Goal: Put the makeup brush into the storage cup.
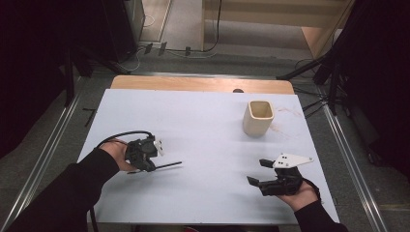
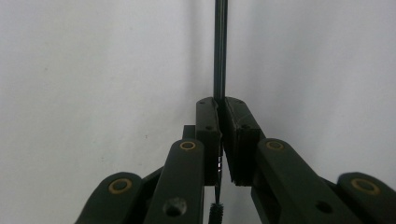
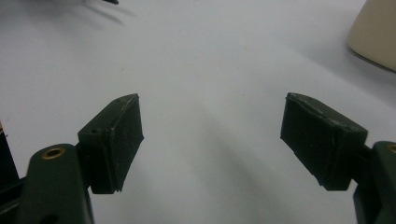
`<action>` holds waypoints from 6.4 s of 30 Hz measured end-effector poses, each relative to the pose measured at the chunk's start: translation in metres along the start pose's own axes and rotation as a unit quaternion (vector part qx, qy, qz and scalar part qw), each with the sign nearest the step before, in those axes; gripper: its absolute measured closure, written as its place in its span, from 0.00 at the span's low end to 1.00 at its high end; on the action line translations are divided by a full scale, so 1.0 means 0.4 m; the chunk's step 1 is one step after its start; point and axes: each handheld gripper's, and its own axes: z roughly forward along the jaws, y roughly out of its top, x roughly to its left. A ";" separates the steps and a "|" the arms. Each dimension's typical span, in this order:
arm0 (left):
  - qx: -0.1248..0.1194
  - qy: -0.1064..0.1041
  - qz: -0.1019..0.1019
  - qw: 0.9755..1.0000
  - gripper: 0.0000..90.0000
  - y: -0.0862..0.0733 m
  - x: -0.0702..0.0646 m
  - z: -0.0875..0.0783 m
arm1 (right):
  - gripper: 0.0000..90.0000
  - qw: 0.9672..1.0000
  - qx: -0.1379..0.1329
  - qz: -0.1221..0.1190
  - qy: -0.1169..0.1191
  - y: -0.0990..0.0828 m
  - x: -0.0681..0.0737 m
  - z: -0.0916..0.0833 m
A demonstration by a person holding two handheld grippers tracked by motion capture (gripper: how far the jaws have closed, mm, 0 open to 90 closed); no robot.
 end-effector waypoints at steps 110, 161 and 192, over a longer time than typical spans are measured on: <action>-0.017 -0.055 0.109 0.992 0.95 0.251 -0.149 -0.102 | 0.33 0.961 0.080 -0.196 0.178 0.244 0.135 0.139; -0.115 -0.094 0.027 0.989 0.53 0.232 -0.084 -0.133 | 0.96 0.959 0.087 -0.140 0.229 0.198 0.124 0.157; -0.292 -0.083 -0.152 0.941 0.39 0.062 -0.028 -0.149 | 0.95 0.982 0.056 0.004 0.179 0.128 0.059 0.118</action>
